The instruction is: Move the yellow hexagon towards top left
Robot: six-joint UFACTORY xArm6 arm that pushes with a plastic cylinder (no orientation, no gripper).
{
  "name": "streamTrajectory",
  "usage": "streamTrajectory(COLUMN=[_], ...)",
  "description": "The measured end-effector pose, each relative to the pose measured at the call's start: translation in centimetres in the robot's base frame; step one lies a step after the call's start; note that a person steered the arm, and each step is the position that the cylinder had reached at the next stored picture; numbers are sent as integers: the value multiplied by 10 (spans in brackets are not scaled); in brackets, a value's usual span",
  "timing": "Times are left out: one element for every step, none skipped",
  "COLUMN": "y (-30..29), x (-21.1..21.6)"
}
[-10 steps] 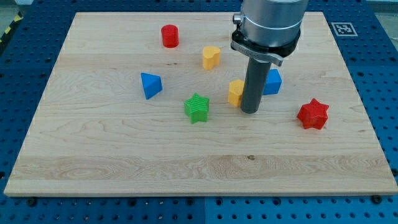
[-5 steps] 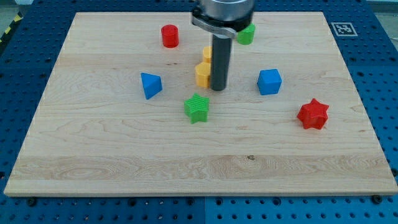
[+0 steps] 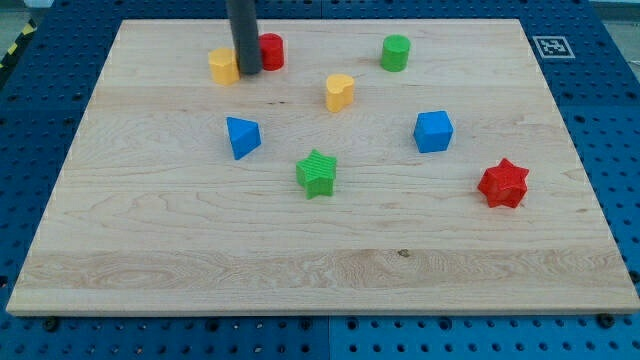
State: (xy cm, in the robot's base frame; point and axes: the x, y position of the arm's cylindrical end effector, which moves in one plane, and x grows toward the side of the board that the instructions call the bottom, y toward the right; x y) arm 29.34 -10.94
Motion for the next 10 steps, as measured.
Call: streamTrajectory(y=[-12, -12, -12, -12, -22, -34, -51, -61, -62, -77], x=[0, 14, 34, 37, 35, 17, -3, -8, 12, 14])
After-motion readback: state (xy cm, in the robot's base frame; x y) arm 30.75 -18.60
